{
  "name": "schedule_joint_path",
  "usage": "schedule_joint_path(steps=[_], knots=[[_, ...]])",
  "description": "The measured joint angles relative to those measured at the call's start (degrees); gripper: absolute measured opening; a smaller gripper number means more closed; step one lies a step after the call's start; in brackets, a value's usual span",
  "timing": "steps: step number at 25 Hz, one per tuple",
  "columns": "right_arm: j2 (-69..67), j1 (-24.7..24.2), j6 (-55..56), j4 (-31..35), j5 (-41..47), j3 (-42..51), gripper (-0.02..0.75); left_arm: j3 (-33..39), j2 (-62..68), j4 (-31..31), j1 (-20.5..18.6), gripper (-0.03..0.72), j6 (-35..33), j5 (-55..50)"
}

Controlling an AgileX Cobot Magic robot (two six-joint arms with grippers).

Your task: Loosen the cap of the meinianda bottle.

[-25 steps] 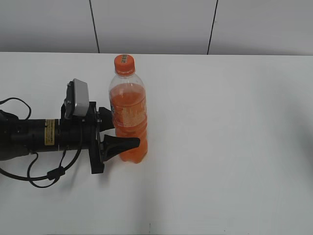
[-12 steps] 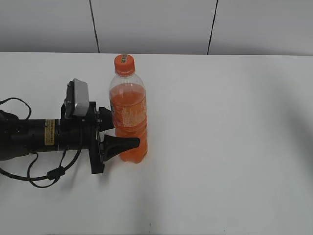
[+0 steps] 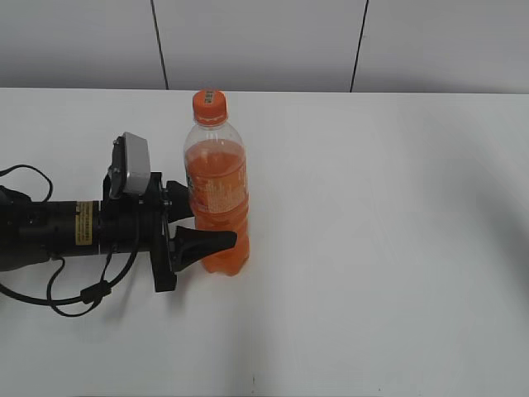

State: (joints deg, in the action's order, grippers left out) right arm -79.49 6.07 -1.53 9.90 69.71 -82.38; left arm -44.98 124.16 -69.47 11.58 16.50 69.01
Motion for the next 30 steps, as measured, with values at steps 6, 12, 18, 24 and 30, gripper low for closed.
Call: schedule_joint_path(steps=[6,12,18,24,30], knots=[[-3.6,10.0,0.6,-0.3,0.0,-2.0,0.377,0.0,0.0,0.0,0.0,0.394,0.0,0.0],[-9.7,19.0,1.5,-0.4,0.1,-9.7,0.375,0.0,0.0,-0.3,0.0,0.394,0.0,-0.1],[-15.6,26.3,2.0,-0.4,0.1,-16.9,0.375,0.0,0.0,-0.4,0.0,0.394,0.0,-0.2],[-21.1,31.3,2.2,-0.4,0.0,-22.8,0.375,0.0,0.0,-0.5,0.0,0.394,0.0,-0.2],[-25.9,35.7,2.2,-0.4,0.0,-27.6,0.375,0.0,0.0,-0.5,0.0,0.394,0.0,-0.1]])
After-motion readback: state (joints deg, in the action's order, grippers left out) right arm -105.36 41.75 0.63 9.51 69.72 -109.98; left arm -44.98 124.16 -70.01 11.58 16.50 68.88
